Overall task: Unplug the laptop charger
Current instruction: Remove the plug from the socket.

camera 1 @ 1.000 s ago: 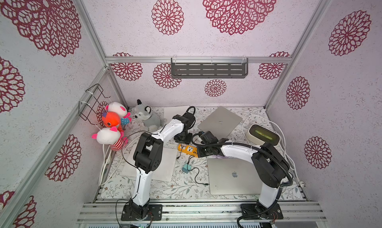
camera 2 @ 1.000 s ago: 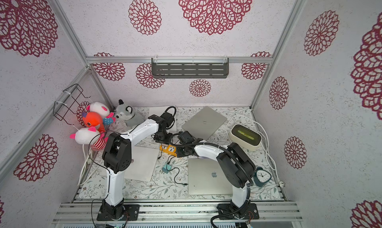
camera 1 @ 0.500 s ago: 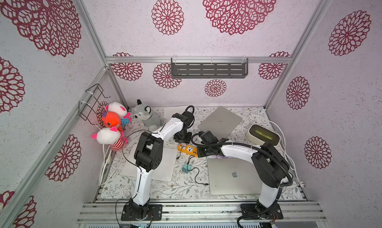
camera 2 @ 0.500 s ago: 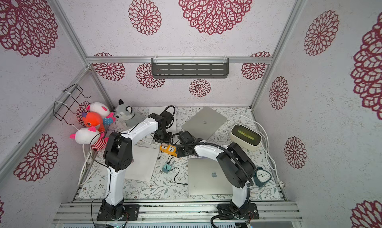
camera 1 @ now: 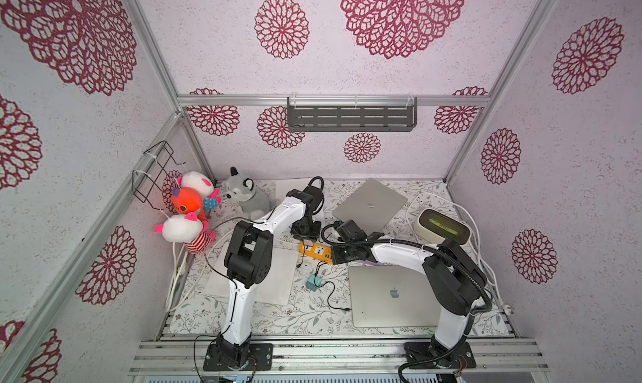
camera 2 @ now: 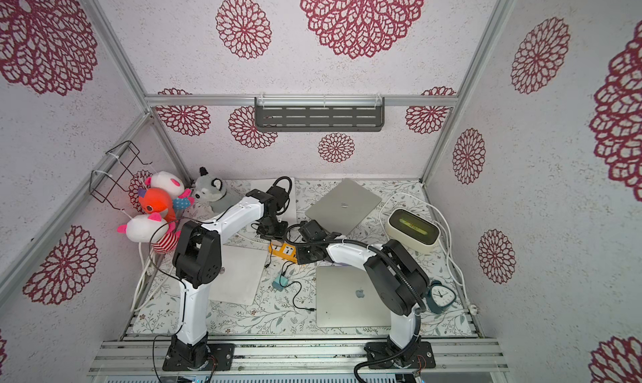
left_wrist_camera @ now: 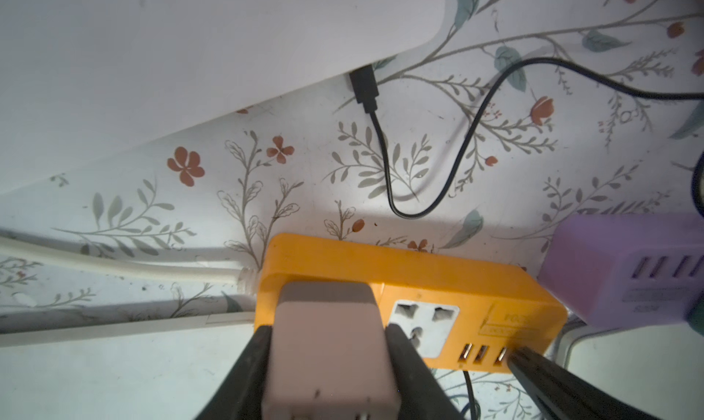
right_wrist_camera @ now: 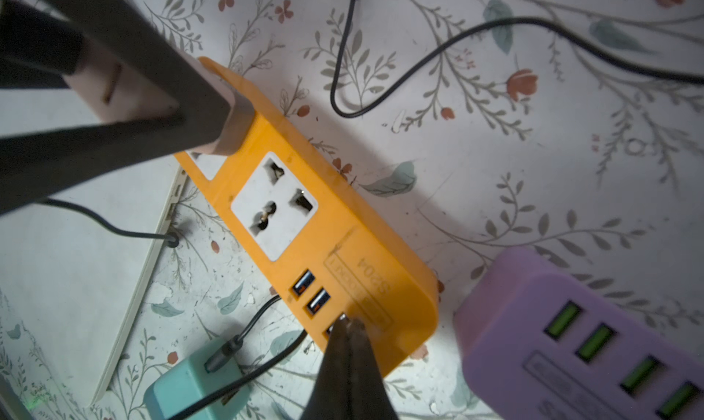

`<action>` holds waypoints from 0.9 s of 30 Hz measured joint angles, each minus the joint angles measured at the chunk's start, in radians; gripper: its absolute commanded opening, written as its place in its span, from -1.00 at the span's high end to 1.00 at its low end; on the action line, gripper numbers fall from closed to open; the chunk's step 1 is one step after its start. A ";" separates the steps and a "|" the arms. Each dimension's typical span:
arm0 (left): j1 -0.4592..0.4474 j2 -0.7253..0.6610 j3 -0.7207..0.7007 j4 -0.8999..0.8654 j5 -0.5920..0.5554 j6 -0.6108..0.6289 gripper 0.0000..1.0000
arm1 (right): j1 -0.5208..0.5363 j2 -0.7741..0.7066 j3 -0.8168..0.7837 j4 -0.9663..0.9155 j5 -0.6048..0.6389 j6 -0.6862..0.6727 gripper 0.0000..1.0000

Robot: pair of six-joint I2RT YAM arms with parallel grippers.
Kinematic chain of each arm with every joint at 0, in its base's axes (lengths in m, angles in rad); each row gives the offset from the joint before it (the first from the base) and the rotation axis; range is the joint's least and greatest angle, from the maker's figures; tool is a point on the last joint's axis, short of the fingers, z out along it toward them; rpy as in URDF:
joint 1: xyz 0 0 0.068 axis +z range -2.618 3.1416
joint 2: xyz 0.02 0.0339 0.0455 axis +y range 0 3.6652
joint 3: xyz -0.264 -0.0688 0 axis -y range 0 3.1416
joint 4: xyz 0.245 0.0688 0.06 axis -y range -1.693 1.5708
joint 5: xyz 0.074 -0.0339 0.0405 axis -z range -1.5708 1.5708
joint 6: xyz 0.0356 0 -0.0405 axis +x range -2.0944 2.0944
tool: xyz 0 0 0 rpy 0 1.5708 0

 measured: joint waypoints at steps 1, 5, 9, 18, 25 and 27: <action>0.003 -0.002 -0.003 0.003 0.007 0.000 0.34 | 0.000 0.000 0.000 0.000 0.000 0.000 0.88; 0.005 -0.002 -0.002 0.001 0.006 0.001 0.35 | 0.000 0.000 0.000 0.000 0.000 0.000 0.87; -0.010 0.008 0.021 -0.028 -0.032 0.002 0.36 | 0.000 0.001 0.000 0.000 -0.001 0.000 0.87; -0.029 0.017 0.039 -0.048 -0.076 0.002 0.36 | -0.002 0.005 0.005 -0.003 -0.008 0.000 0.88; -0.003 0.016 0.032 -0.039 -0.013 -0.001 0.36 | -0.006 0.011 0.014 -0.016 -0.016 0.000 0.87; 0.011 0.006 0.016 -0.024 0.017 -0.002 0.37 | -0.006 0.012 0.016 -0.017 -0.018 0.000 0.87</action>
